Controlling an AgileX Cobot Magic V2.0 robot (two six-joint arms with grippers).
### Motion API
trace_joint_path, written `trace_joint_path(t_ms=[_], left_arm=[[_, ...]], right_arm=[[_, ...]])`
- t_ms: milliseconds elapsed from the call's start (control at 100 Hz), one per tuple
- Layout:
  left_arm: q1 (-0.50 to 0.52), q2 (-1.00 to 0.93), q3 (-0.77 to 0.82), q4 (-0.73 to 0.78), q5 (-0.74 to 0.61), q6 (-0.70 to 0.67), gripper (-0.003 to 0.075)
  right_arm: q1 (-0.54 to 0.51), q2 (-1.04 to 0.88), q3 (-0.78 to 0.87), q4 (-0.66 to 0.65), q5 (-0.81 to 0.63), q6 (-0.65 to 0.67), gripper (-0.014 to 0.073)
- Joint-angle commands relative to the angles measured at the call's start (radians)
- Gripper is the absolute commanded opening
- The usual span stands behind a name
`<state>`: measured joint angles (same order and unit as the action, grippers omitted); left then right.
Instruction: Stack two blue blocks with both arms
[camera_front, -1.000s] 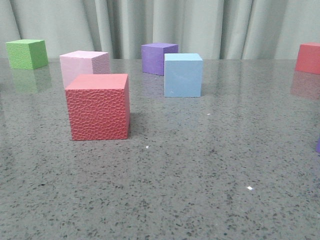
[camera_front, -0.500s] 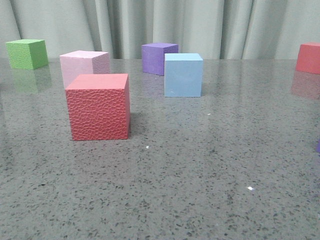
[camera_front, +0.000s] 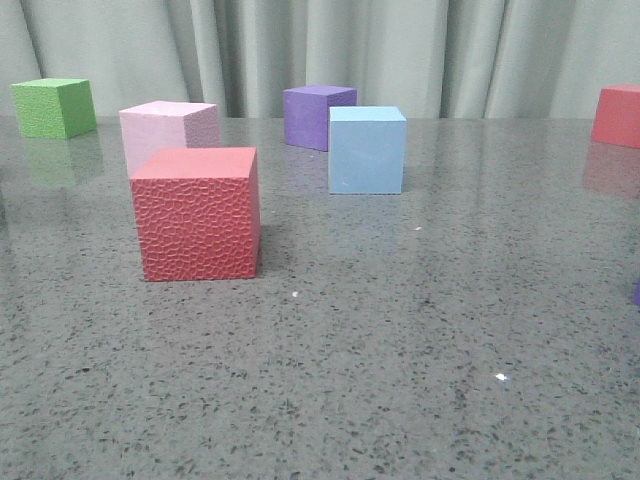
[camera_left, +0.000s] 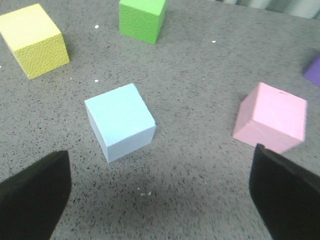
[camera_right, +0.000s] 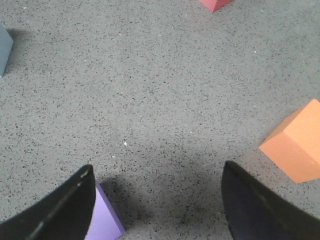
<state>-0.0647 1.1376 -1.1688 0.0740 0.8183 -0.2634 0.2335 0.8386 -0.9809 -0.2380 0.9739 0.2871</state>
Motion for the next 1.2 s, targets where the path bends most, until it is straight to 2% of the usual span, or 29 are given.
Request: trace_joint_path(t_ms=[0,310,620,970,1190], left_arm=[[0.002,0.050,-0.060,0.028,-0.068,-0.055,0.0692],[0.002,0.259,-0.129,0.063,-0.072,-0.167,0.0692],[0.002,0.344,-0.148,0.175,-0.072,-0.300,0.0692],[0.002,0.421,-0.151,0.186,-0.090,-0.311,0.0692],[0.002,0.480,-0.217,0.186,-0.084,-0.313,0.0692]], right_arm=[[-0.006,-0.009,-0.024,-0.020,-0.061,-0.006,0.0529],[-0.006,-0.009,-0.024,-0.018,-0.061,-0.006,0.0529],[-0.006,-0.009,-0.024,-0.012,-0.061,-0.006,0.0529],[-0.006,-0.009,-0.024,-0.004,-0.074,-0.006,0.0529],[-0.006,-0.009,-0.024,-0.003,-0.072,-0.006,0.0529]])
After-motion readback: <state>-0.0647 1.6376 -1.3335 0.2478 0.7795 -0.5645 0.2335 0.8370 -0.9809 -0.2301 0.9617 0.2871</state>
